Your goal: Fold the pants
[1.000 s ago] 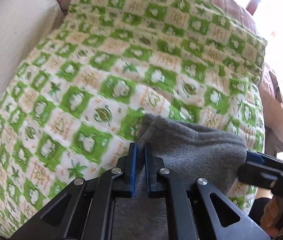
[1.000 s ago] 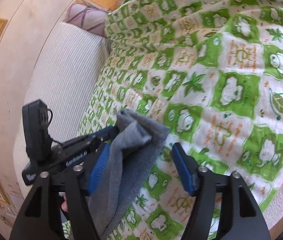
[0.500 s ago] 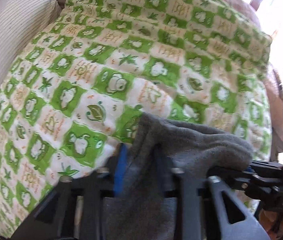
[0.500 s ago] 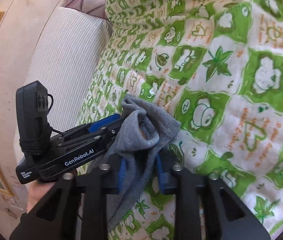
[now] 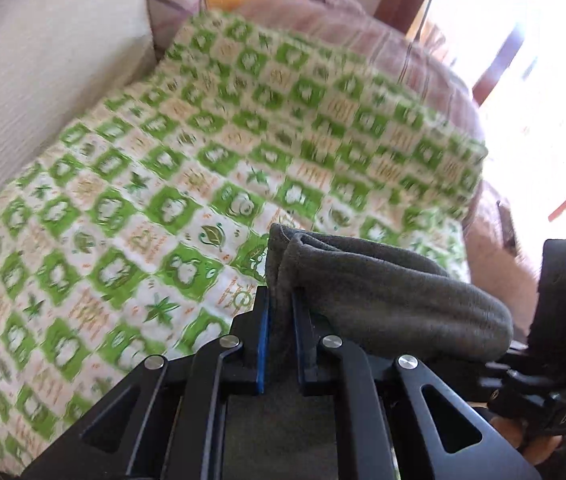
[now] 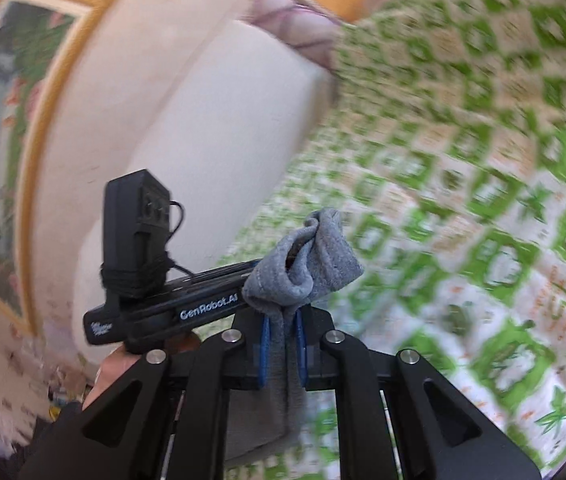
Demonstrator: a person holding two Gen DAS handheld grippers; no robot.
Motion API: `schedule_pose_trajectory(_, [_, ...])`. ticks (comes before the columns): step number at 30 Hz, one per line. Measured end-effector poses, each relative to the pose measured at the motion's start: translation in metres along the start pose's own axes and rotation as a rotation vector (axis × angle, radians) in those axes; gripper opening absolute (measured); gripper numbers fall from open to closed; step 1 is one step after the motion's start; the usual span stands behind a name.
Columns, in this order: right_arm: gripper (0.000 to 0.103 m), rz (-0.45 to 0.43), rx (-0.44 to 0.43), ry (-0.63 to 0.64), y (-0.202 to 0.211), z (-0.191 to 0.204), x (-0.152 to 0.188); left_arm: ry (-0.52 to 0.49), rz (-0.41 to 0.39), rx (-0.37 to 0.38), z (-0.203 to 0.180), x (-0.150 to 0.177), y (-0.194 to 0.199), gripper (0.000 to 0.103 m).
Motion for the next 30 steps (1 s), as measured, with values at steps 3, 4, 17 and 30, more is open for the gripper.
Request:
schedule_pose_trajectory(3, [0.012,0.013,-0.065,0.067,-0.006,0.033,0.008,0.041,-0.048,0.016,0.005,0.004,0.035,0.008])
schedule_pose_trajectory(4, [0.012,0.026,-0.087,0.085,-0.008,0.044,0.014,0.053,-0.062,0.02,0.009,0.008,0.046,0.008])
schedule_pose_trajectory(17, [0.012,0.245,-0.283,0.114,-0.072,0.147,0.097,0.337,-0.22,0.059,0.1,0.098,0.155,0.008])
schedule_pose_trajectory(30, [0.012,0.511,-0.356,0.118,-0.141,0.19,0.21,0.636,-0.263,0.085,0.187,0.219,0.179,0.008])
Point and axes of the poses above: each gripper's, at about its wrist camera, not at the fingertips, and y roughly against the way its jaws point, z to its left, x to its underside, the point moved 10 cm from there along -y, roughly the way its jaws point, and after that the axes turned 5 degrees about -x, right-handed, at the moved point
